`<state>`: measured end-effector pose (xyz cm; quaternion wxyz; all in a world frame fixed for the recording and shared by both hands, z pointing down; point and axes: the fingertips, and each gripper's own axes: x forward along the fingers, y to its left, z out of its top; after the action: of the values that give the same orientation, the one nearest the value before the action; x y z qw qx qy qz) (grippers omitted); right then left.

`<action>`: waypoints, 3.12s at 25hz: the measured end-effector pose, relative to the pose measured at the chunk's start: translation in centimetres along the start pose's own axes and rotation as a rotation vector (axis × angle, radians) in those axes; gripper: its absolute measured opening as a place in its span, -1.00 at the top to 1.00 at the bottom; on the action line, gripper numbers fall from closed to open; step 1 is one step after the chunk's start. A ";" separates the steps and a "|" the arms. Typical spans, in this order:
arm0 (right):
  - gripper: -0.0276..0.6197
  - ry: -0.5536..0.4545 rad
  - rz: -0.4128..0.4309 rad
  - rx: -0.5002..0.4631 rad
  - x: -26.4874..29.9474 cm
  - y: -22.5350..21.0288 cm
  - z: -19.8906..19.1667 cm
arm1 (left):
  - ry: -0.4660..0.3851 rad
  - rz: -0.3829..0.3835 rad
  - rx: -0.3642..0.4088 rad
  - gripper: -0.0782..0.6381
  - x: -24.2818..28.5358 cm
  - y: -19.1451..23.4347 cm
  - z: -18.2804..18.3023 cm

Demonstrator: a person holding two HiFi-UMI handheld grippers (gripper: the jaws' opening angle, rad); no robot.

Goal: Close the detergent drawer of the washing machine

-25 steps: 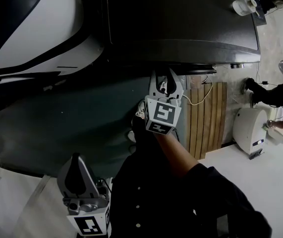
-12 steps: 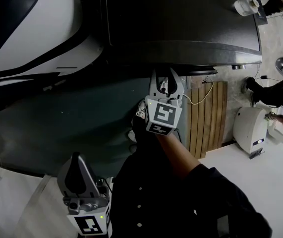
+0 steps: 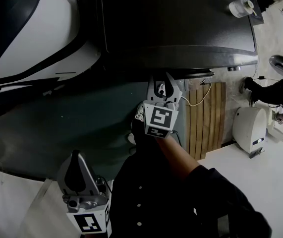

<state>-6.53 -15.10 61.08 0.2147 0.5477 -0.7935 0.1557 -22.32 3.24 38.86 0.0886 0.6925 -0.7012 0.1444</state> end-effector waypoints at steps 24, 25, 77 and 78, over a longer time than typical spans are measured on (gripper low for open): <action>0.82 -0.331 0.199 -0.020 -16.5 -6.4 19.3 | -0.222 -0.050 0.049 0.75 1.3 1.8 10.1; 0.82 -0.348 0.183 -0.027 -17.1 -6.9 20.0 | -0.227 -0.057 0.044 0.74 1.5 2.0 10.4; 0.82 -0.591 0.087 -0.054 -24.6 -6.6 31.3 | -0.395 -0.067 0.036 0.75 2.2 7.3 17.8; 0.82 -0.590 0.087 -0.054 -24.5 -6.7 31.2 | -0.403 -0.067 0.047 0.75 2.2 7.3 18.0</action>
<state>1.94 -12.84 21.78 -0.0173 0.5288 -0.8483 -0.0222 -28.28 -4.73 22.09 -0.0649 0.7324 -0.6776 0.0160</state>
